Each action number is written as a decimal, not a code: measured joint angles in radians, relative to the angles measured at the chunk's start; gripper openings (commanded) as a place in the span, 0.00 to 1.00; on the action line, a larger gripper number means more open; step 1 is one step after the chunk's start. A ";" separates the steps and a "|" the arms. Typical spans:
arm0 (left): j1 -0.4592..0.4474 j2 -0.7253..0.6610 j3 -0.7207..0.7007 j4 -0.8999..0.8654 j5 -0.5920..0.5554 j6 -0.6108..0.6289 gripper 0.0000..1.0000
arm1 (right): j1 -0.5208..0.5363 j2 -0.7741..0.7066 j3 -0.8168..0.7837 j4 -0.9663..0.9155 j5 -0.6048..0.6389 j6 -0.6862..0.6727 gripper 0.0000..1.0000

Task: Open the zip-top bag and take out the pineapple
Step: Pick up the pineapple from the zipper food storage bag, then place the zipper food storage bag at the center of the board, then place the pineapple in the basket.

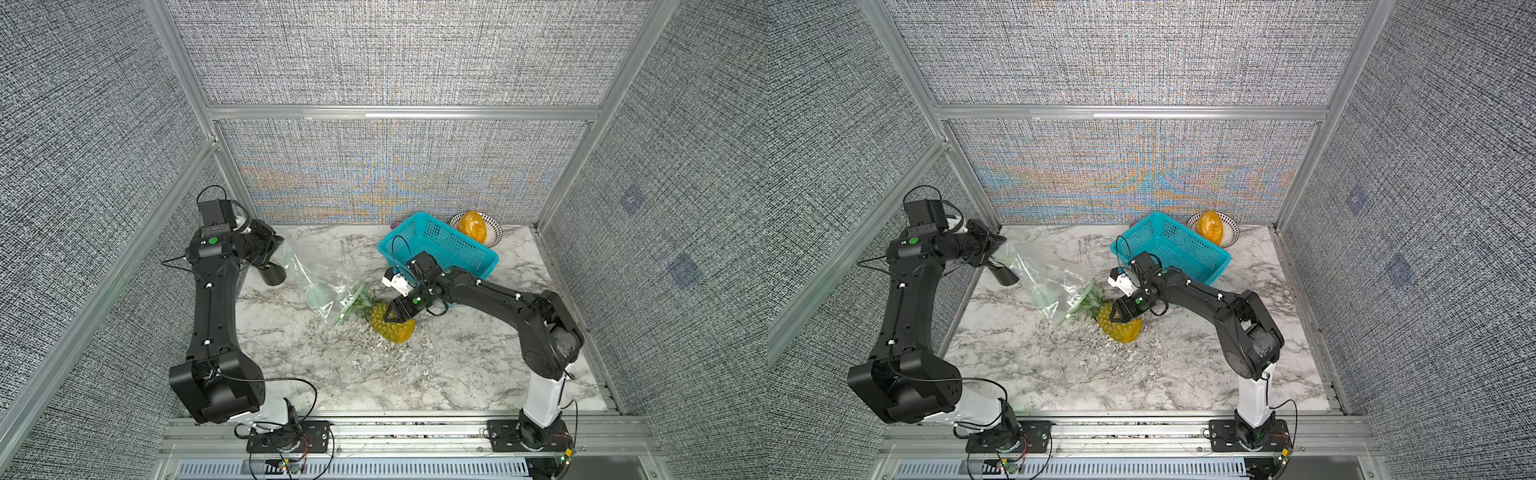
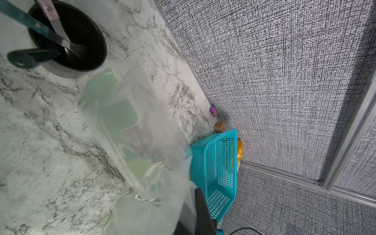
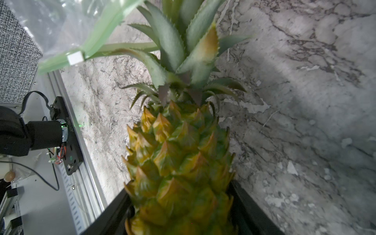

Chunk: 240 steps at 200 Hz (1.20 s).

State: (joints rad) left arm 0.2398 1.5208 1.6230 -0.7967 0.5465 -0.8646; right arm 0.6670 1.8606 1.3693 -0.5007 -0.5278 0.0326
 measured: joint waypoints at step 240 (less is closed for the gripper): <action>-0.142 0.061 -0.174 0.098 0.002 -0.056 0.13 | -0.455 0.140 0.383 -0.063 0.015 0.064 0.57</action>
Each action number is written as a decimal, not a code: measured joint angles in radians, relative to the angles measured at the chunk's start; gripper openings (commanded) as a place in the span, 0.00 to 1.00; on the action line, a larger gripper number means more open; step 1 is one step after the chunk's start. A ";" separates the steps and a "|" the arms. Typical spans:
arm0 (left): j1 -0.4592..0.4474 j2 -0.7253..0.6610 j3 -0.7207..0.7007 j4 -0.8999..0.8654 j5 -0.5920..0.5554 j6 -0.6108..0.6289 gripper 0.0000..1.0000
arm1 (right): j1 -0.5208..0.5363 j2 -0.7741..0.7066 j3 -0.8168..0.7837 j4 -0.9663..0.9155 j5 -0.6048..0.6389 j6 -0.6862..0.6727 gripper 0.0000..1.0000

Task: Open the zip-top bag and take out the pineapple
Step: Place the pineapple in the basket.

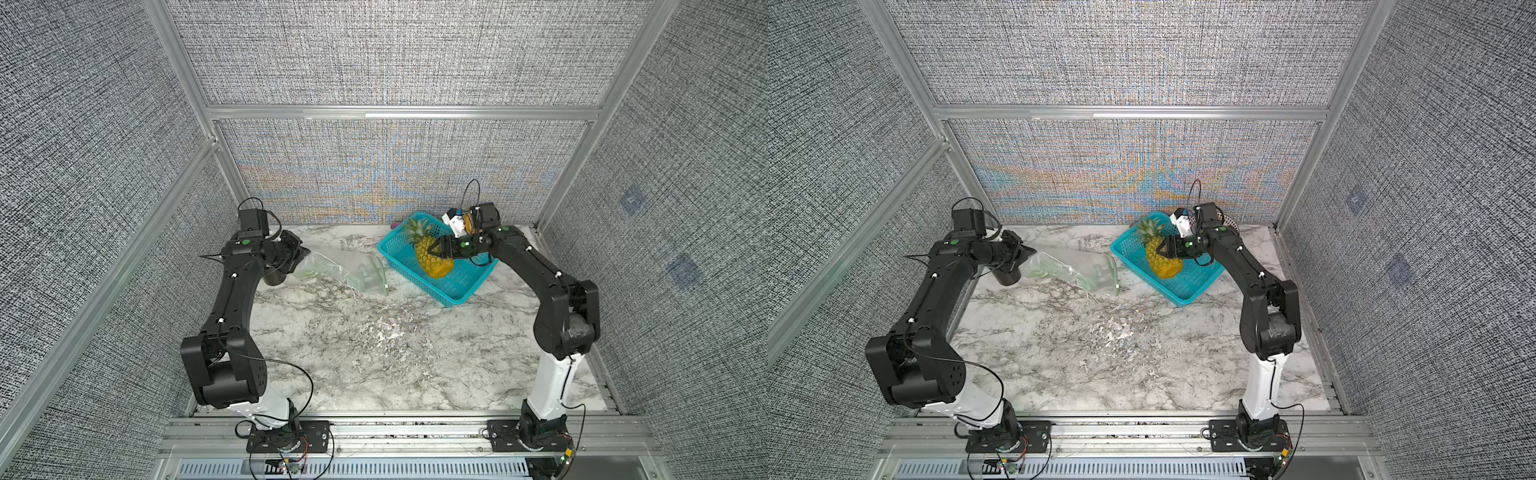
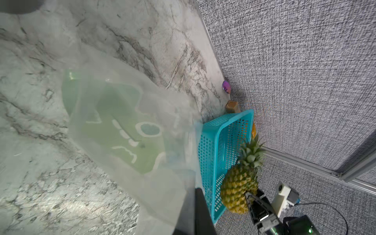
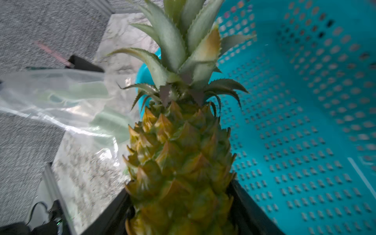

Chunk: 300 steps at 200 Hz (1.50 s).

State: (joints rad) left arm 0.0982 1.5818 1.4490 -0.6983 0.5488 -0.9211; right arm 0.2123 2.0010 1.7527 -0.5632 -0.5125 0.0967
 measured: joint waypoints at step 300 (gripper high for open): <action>-0.019 -0.386 -0.534 0.215 -0.623 0.474 1.00 | -0.269 -0.584 -1.056 0.732 0.459 0.201 0.98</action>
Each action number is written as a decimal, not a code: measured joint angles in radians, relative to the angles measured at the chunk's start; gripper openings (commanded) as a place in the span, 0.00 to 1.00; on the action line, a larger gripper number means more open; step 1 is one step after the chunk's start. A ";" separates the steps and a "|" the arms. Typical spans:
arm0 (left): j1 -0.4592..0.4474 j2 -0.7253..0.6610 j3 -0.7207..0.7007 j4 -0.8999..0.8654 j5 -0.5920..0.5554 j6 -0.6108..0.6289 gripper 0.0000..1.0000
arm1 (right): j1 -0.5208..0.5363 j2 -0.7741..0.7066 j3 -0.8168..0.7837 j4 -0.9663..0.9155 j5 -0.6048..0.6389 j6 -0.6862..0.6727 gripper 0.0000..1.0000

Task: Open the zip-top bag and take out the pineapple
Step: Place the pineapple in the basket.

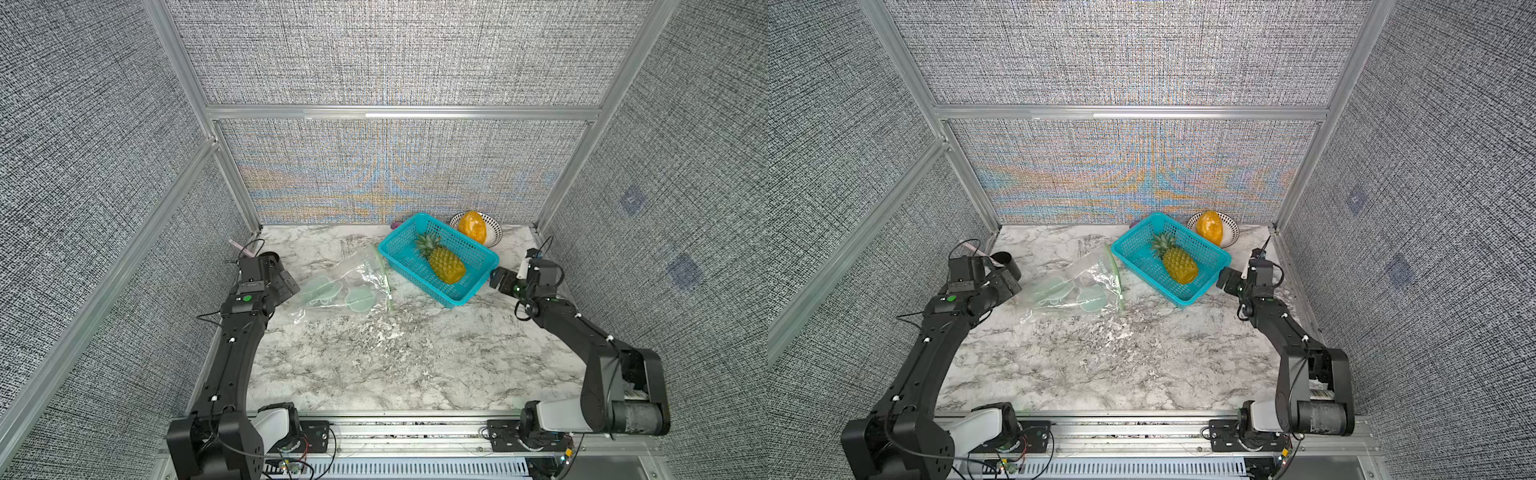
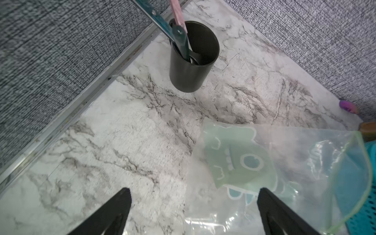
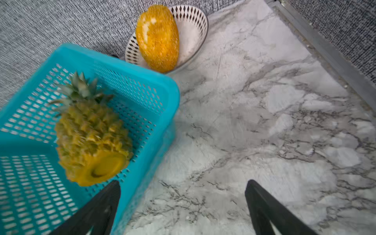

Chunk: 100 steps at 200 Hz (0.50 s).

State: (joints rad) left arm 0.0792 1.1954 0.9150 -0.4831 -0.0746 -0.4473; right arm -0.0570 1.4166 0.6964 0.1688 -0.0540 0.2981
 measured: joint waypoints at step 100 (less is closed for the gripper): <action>0.002 0.173 -0.356 0.612 -0.072 0.242 1.00 | 0.000 0.058 -0.227 0.364 0.146 -0.076 0.98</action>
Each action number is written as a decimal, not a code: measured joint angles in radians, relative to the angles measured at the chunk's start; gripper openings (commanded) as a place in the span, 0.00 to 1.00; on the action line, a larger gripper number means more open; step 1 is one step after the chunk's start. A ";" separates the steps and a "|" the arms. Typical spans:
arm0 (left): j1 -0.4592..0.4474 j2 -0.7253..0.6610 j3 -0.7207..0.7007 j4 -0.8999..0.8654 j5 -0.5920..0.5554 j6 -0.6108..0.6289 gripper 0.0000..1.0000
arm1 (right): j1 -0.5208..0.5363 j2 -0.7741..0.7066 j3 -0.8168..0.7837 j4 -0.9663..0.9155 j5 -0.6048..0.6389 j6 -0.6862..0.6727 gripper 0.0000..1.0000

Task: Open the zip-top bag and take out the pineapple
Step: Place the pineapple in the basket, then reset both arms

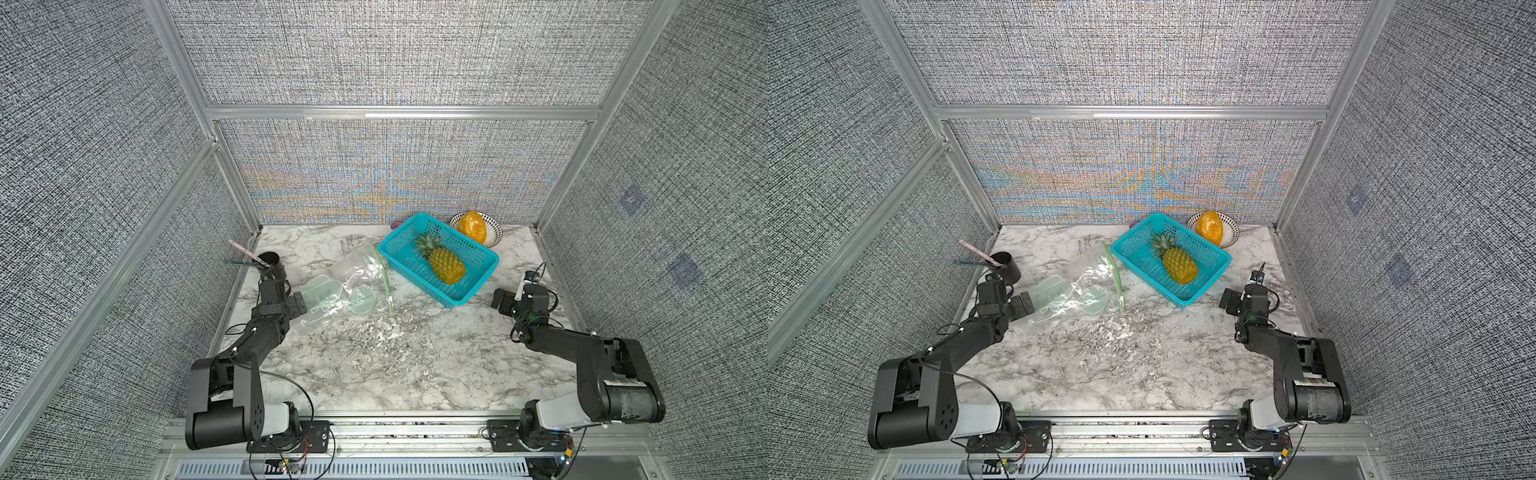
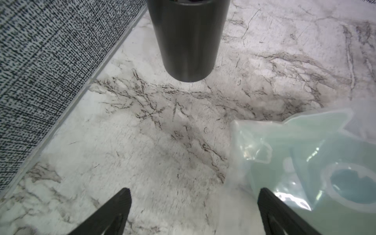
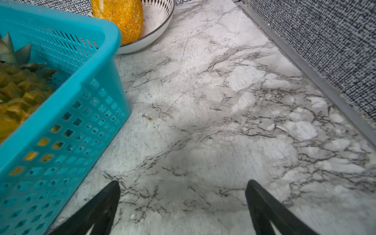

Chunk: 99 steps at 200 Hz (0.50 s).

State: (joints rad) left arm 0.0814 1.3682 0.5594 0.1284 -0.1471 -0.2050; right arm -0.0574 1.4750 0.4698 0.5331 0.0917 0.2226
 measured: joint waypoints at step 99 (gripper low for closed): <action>-0.037 -0.179 -0.213 0.369 0.143 0.093 1.00 | 0.003 0.012 -0.016 0.155 0.030 0.007 0.98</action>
State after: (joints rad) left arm 0.0448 1.1889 0.3462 0.4969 -0.0040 -0.1123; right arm -0.0544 1.4868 0.4541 0.6884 0.1215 0.2298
